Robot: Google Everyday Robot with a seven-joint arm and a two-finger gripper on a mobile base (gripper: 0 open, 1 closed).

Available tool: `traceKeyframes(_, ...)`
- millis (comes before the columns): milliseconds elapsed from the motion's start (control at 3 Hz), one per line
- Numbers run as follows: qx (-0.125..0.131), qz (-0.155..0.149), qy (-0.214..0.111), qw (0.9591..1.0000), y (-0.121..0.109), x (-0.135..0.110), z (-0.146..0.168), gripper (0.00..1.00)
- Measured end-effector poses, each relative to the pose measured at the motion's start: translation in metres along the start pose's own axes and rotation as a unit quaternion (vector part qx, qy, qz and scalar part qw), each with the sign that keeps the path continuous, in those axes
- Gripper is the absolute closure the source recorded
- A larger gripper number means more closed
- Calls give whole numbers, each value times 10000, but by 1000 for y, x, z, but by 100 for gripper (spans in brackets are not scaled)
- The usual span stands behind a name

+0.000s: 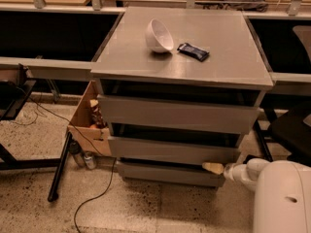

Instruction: Close middle drawer

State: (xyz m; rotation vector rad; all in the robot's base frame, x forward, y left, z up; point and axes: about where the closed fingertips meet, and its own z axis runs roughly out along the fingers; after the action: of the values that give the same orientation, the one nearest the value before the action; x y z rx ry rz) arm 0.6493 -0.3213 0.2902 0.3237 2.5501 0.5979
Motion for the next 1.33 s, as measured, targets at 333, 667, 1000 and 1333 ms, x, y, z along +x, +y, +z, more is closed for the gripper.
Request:
traceKeyframes(333,52,326,112,9994,-16,19,-4,0)
traceKeyframes(667,24,640,179,9978,-26,28,-9,0)
traceKeyframes(1000,-200,932,171,9953,-28,31,-15,0)
traceKeyframes(1333,-831,1368,86,9871,-20,28,-23,0)
